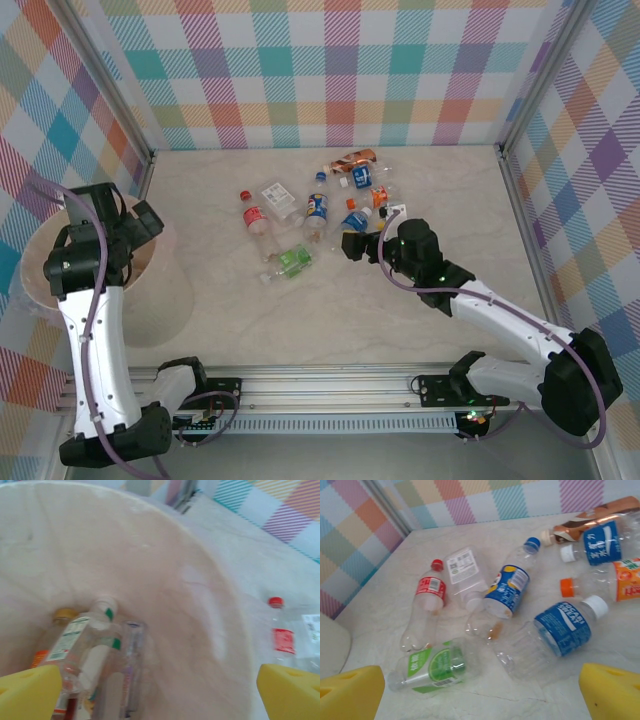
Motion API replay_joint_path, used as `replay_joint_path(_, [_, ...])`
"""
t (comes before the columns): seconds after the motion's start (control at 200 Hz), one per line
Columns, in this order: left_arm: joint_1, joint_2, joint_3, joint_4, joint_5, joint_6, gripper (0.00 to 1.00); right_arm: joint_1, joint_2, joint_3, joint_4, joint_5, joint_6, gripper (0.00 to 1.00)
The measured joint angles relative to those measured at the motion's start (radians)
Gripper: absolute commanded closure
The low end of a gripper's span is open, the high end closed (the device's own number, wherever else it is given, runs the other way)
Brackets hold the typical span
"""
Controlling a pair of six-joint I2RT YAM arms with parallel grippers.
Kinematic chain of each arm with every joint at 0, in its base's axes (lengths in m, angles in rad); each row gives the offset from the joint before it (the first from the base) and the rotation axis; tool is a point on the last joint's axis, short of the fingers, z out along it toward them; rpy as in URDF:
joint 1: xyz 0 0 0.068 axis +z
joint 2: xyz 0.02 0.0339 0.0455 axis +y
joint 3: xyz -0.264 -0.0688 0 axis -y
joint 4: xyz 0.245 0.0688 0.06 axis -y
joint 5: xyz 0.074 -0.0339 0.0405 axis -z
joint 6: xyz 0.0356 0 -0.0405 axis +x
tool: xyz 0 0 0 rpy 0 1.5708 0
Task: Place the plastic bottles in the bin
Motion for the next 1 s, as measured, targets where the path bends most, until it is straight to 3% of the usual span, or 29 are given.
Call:
replay_joint_path(0.28, [-0.161, -0.009, 0.041, 0.037, 0.075, -0.042, 0.0, -0.002, 0.018, 0.005, -0.066, 0.084, 0.072, 0.0])
replay_joint_path(0.545, [-0.375, 0.006, 0.04, 0.143, 0.139, -0.087, 0.0, -0.002, 0.066, 0.013, -0.113, 0.118, 0.143, 0.0])
replay_joint_path(0.8, [-0.615, 0.145, 0.046, 0.212, 0.129, -0.057, 0.0, -0.003, 0.067, 0.013, -0.143, 0.156, 0.182, 0.0])
replay_joint_path(1.0, [-0.751, 0.241, 0.048, 0.241, 0.116, 0.021, 0.0, -0.008, 0.064, 0.013, -0.153, 0.164, 0.187, 0.0])
